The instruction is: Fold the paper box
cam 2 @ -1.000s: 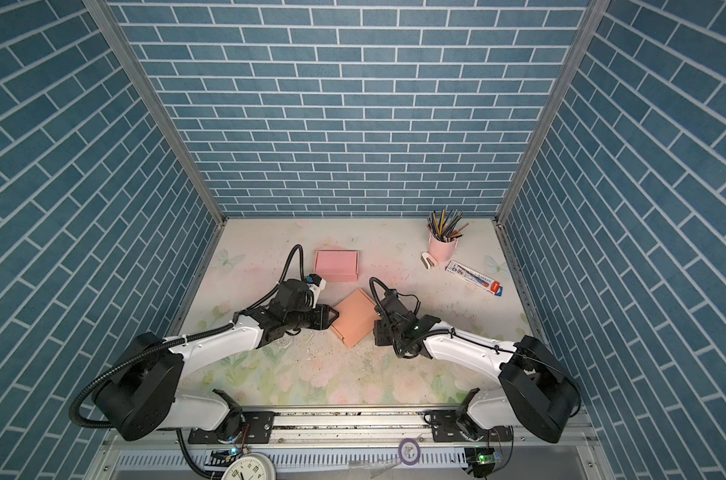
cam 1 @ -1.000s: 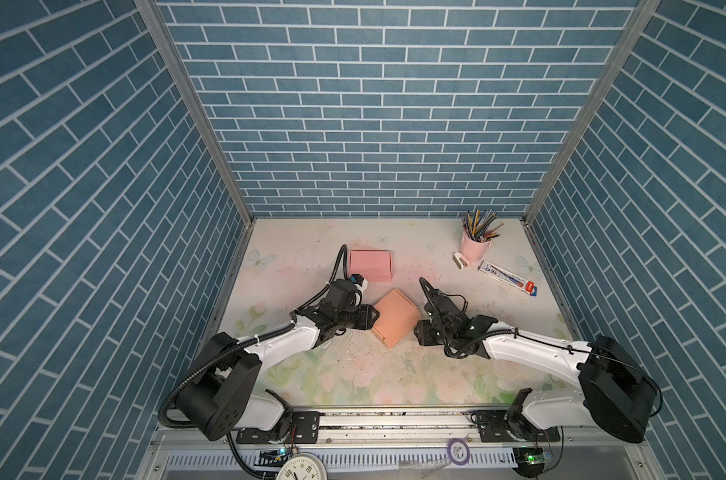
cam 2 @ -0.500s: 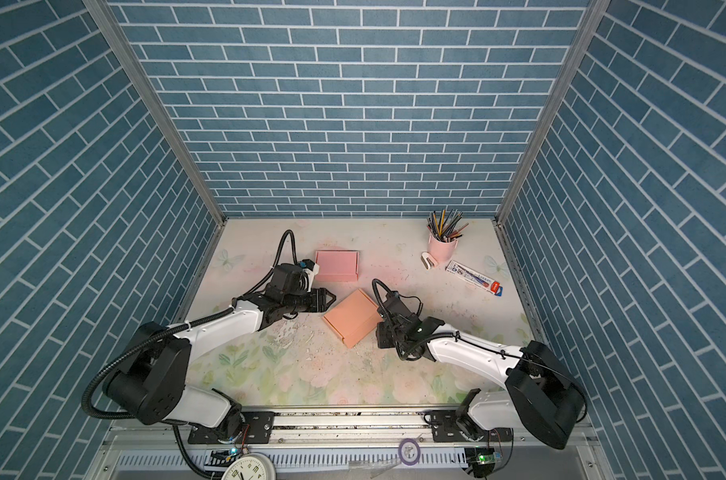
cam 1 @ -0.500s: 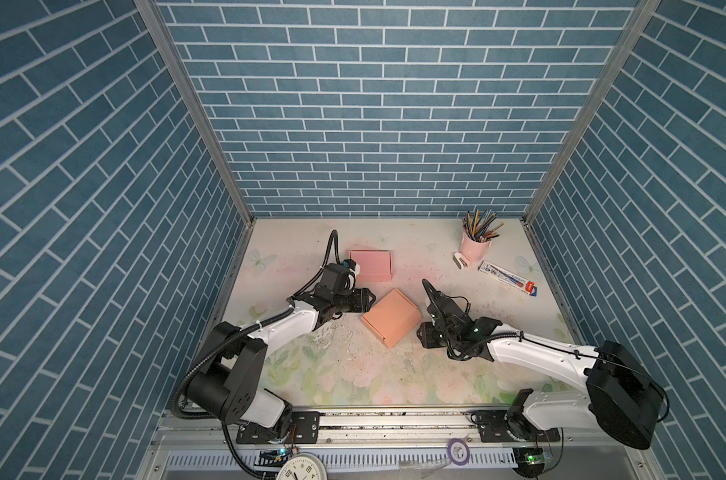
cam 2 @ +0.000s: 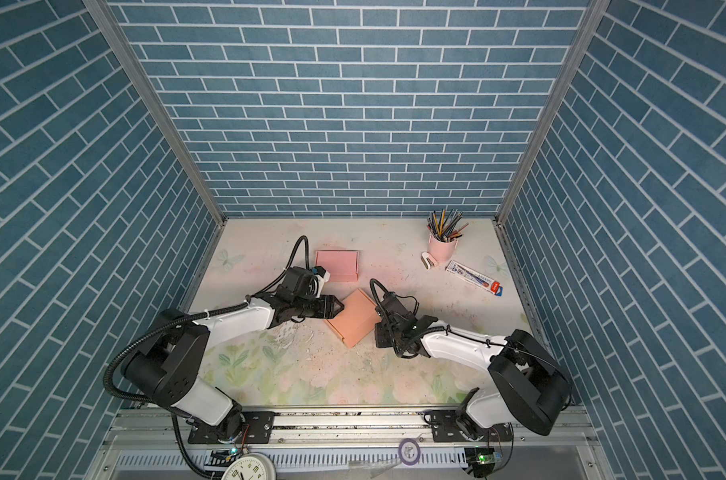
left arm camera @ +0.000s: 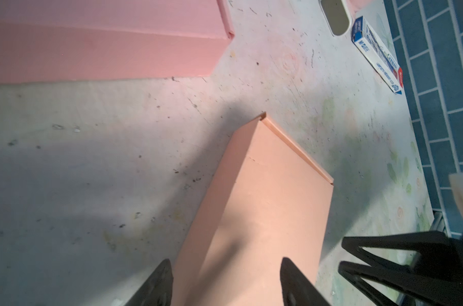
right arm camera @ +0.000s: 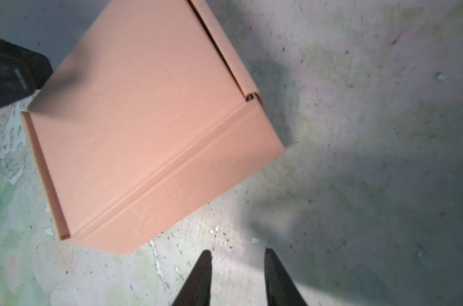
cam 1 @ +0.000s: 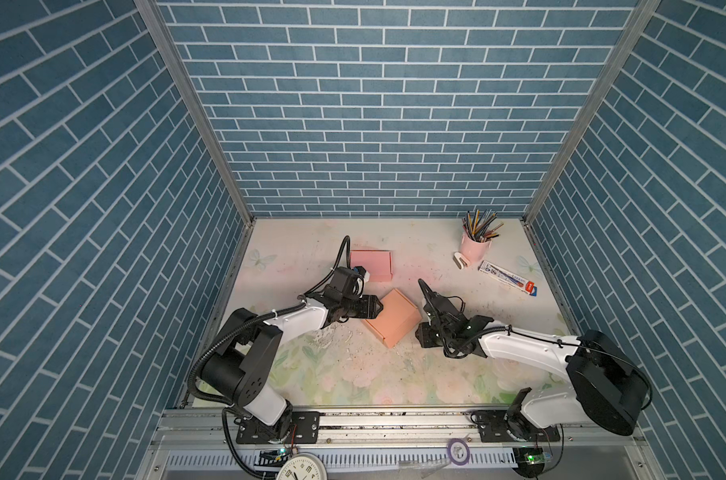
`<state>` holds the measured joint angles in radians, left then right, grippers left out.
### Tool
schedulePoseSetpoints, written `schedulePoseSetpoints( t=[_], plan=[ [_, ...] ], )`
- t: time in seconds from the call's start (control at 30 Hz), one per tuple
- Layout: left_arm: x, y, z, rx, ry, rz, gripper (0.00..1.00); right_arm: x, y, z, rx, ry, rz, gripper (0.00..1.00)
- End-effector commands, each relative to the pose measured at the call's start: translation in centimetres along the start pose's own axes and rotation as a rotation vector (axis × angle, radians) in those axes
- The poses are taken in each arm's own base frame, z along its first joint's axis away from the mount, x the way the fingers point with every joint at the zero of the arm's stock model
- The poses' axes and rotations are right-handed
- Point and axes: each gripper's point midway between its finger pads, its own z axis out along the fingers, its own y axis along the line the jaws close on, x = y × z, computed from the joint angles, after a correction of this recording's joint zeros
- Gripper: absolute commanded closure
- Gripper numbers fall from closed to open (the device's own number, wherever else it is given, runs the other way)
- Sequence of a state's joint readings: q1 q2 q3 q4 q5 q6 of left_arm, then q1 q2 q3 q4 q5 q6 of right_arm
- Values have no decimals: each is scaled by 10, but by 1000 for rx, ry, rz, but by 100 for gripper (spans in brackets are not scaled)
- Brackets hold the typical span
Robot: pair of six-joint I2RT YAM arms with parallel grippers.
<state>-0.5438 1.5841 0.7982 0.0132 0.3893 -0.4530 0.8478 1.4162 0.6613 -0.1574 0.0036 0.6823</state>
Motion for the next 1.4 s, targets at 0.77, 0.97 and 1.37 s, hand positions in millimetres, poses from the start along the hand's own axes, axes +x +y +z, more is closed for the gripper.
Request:
schedulePoseSetpoints(
  t=[0.77, 0.97, 1.37],
  plan=[
    [62, -42, -2, 88, 84, 3, 42, -16, 8, 21, -34, 7, -30, 68],
    [62, -50, -3, 104, 79, 5, 43, -20, 25, 19, -96, -2, -32, 67],
    [66, -54, -9, 131, 73, -11, 45, -23, 50, 18, -198, -21, -33, 67]
  ],
)
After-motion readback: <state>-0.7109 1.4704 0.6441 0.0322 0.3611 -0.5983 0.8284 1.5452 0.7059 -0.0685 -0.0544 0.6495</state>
